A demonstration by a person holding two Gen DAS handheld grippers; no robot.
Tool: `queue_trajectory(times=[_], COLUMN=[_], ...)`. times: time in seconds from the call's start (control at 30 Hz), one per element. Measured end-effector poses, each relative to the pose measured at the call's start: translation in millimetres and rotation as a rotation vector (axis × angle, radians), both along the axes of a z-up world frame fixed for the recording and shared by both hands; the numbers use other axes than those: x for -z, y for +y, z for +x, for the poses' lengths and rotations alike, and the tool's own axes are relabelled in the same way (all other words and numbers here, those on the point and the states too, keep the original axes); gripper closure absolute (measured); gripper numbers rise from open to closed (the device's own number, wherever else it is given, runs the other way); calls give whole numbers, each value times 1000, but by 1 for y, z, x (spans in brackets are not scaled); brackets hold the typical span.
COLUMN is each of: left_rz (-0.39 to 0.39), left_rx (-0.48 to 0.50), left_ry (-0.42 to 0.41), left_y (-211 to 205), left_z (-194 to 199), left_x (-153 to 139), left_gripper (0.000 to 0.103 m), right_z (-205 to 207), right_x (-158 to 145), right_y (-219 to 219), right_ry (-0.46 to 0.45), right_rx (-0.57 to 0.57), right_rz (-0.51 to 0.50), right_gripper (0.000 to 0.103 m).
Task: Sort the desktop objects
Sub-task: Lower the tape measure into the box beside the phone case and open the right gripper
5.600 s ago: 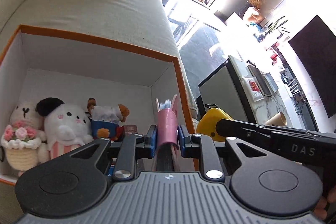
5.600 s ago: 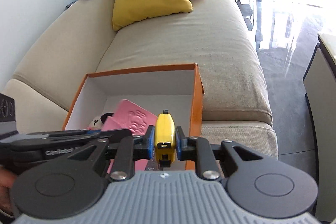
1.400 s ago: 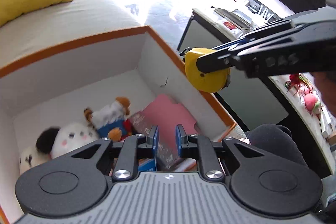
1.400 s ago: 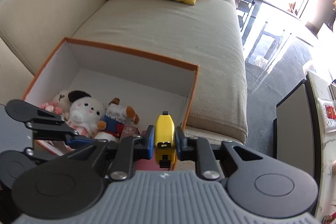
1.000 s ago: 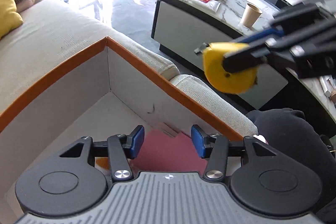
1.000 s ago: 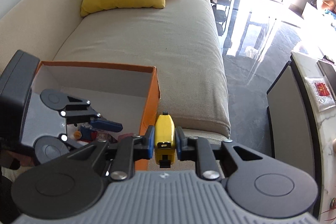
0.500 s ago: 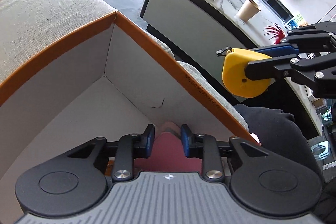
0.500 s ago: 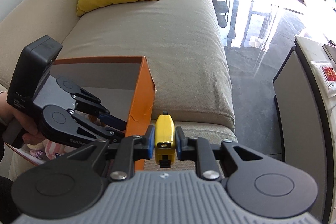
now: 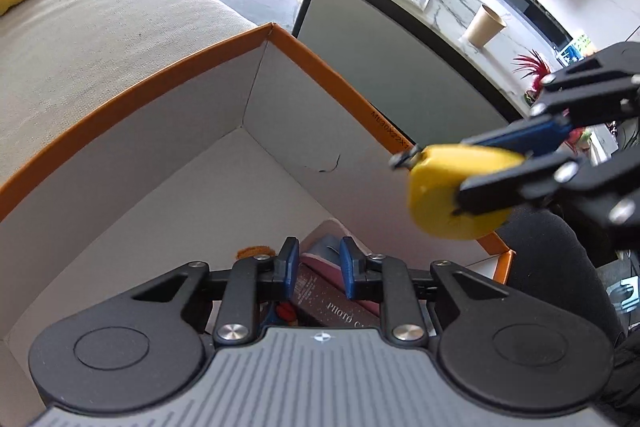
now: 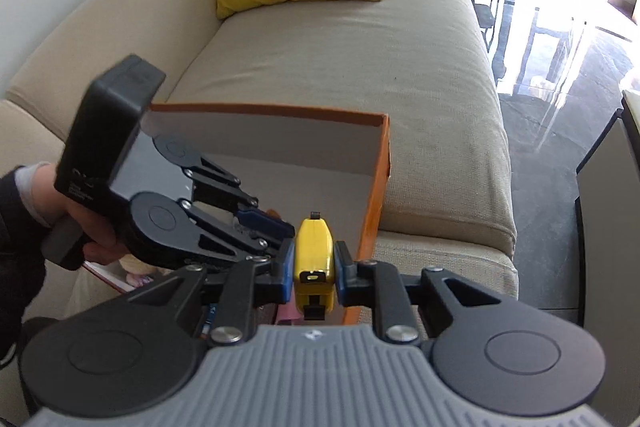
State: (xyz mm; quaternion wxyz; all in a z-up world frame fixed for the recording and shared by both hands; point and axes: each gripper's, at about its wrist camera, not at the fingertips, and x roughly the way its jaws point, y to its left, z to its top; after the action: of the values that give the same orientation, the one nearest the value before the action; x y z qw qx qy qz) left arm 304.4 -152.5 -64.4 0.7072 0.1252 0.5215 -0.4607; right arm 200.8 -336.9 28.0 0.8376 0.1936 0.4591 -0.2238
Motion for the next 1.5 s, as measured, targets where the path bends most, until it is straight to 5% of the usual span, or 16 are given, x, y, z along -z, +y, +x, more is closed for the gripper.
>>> queue_trajectory(times=[0.2,0.57,0.8,1.2,1.5], left_rz=[-37,-115,-132,-130,-123], left_rx=[-16,-66,-83,-86,-96], left_ry=[-4,-6,-7,-11,-19], left_y=[8,21,23,21,21], left_z=[-1,-4,-5,-6,-8], left_x=[2,10,11,11,10], left_gripper=[79,79,79,79,79], right_z=[30,32,46,57,44], right_x=[26,62,68,77,64], right_y=[17,12,19,24,24], right_ry=[152,320,421,517,475], right_rx=[-14,131,67,-9,-1], right_rz=[-30,131,103,131,123], right_gripper=[82,82,82,83,82])
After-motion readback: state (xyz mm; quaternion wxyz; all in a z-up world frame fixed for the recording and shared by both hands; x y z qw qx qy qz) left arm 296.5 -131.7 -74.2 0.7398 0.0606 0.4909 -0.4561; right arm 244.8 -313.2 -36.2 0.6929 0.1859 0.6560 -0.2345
